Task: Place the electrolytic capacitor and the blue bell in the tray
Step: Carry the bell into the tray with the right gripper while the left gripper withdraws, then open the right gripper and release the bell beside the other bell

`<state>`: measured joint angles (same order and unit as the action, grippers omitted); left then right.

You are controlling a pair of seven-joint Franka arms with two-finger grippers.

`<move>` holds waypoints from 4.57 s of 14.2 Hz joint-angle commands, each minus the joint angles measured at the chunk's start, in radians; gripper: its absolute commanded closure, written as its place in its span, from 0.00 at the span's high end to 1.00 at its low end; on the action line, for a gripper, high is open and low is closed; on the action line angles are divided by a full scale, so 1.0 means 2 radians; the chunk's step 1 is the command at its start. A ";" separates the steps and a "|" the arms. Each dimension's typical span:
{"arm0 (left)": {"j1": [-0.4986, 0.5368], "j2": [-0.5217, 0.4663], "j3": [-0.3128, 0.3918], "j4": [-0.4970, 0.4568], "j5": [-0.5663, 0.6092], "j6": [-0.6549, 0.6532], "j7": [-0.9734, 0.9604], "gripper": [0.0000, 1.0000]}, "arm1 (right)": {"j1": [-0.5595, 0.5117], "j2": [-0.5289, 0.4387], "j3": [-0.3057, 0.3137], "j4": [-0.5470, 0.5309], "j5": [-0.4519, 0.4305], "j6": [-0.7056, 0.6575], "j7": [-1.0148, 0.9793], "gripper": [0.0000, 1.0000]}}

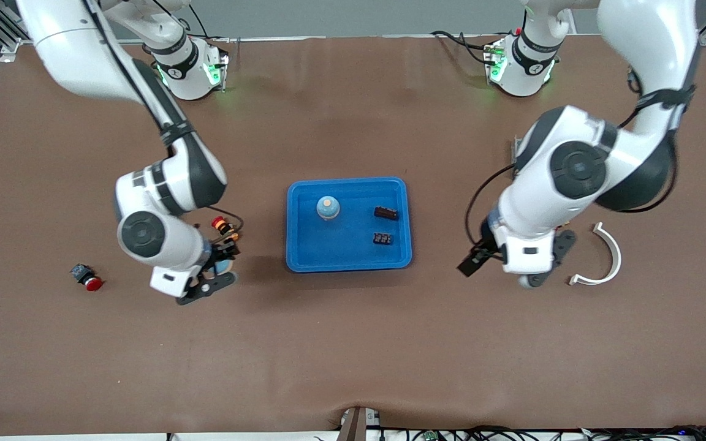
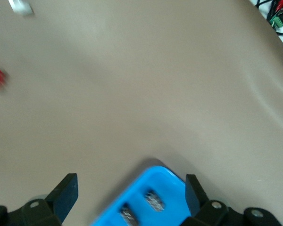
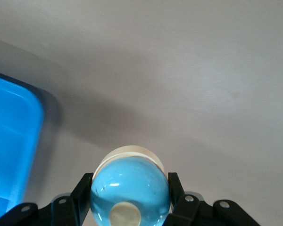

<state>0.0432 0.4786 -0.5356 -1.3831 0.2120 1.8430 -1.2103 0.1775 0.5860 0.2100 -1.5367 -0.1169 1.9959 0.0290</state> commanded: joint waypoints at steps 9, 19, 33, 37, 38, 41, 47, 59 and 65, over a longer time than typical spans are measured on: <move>0.067 -0.125 0.025 -0.007 -0.017 -0.109 0.346 1.00 | 0.077 -0.007 -0.010 -0.004 0.079 0.047 0.159 0.44; -0.025 -0.219 0.260 -0.055 -0.127 -0.157 0.591 1.00 | 0.132 0.031 -0.014 -0.010 0.029 0.135 0.333 0.44; -0.029 -0.288 0.226 -0.131 -0.084 -0.156 0.563 1.00 | 0.165 0.085 -0.014 -0.025 0.015 0.196 0.351 0.45; -0.029 -0.282 0.225 -0.126 -0.085 -0.156 0.561 1.00 | 0.167 0.088 -0.015 -0.040 0.014 0.221 0.351 0.46; -0.029 -0.281 0.226 -0.125 -0.085 -0.155 0.561 1.00 | 0.170 0.088 -0.015 -0.043 0.014 0.225 0.351 0.46; -0.026 -0.276 0.226 -0.123 -0.091 -0.154 0.561 1.00 | 0.172 0.088 -0.015 -0.044 0.014 0.226 0.351 0.48; -0.029 -0.276 0.226 -0.121 -0.088 -0.153 0.558 1.00 | 0.173 0.087 -0.016 -0.044 0.007 0.225 0.351 0.98; -0.029 -0.275 0.226 -0.122 -0.088 -0.151 0.557 1.00 | 0.170 0.004 -0.012 -0.035 -0.011 0.098 0.343 1.00; -0.029 -0.276 0.226 -0.122 -0.088 -0.150 0.557 1.00 | 0.165 -0.066 -0.010 -0.035 -0.006 -0.002 0.326 1.00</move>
<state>-0.0117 -0.0649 -0.0827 -1.6234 0.0238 1.5341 -0.0807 0.5106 0.5196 0.1880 -1.5843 -0.1205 2.0552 0.6976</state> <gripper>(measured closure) 0.000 0.000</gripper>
